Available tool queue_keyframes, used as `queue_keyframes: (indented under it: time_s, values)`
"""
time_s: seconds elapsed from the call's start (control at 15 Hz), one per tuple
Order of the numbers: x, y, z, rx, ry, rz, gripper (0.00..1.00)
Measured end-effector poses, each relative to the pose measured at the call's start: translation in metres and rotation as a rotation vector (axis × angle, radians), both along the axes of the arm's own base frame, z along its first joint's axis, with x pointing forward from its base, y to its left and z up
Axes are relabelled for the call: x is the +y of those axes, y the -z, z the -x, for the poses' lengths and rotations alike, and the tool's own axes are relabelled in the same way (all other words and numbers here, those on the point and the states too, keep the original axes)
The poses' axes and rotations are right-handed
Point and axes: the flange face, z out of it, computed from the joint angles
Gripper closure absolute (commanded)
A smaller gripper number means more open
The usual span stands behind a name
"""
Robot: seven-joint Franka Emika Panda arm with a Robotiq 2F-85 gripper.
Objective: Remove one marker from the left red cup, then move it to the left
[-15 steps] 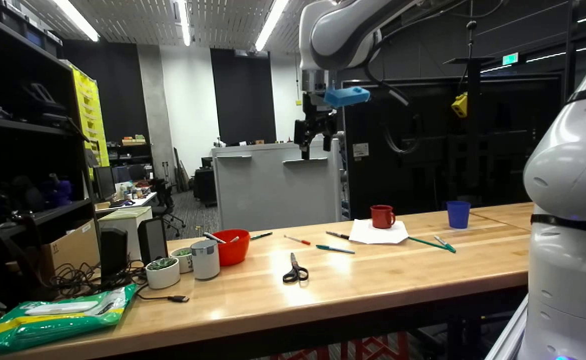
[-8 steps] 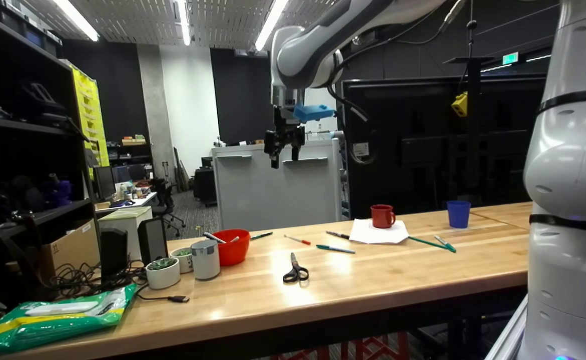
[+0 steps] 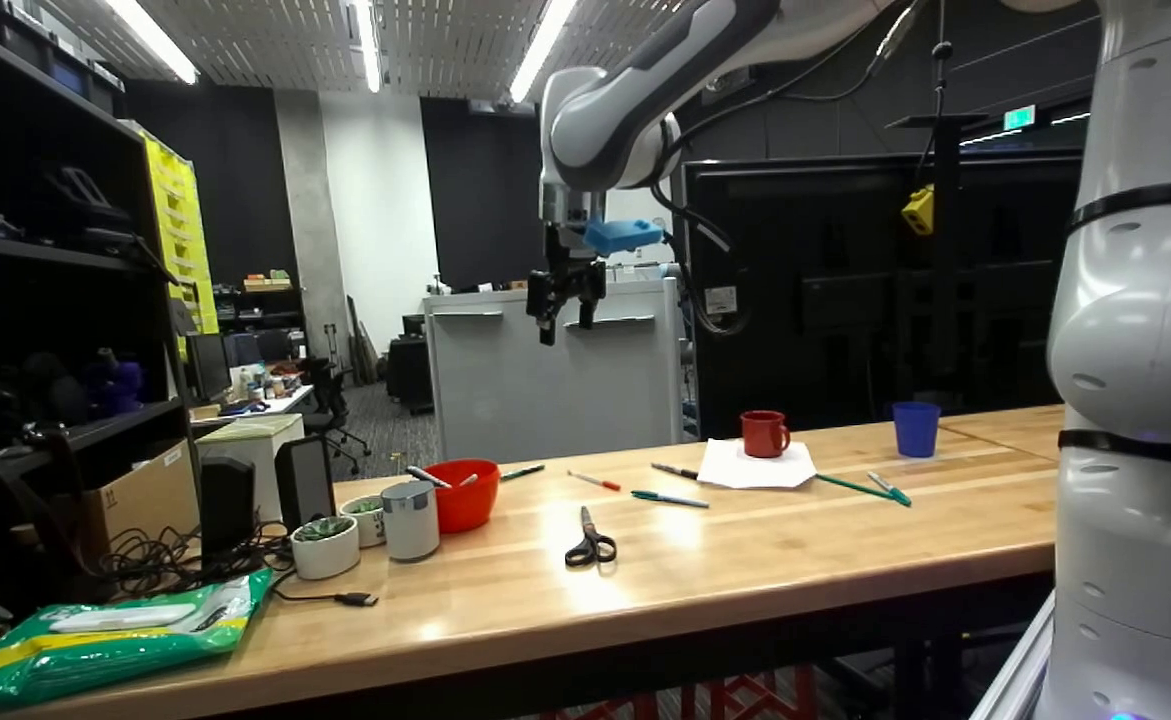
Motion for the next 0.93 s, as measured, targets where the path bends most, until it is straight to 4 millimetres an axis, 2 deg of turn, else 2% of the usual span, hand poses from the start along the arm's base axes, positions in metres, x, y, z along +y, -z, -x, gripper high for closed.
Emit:
queue_keyframes:
  time_s: [0.47,0.93]
  values:
    - [0.000,0.045,-0.067,0.026,-0.201,0.024,0.00]
    - [0.013,0.073,-0.111,0.008,-0.342,-0.050,0.00]
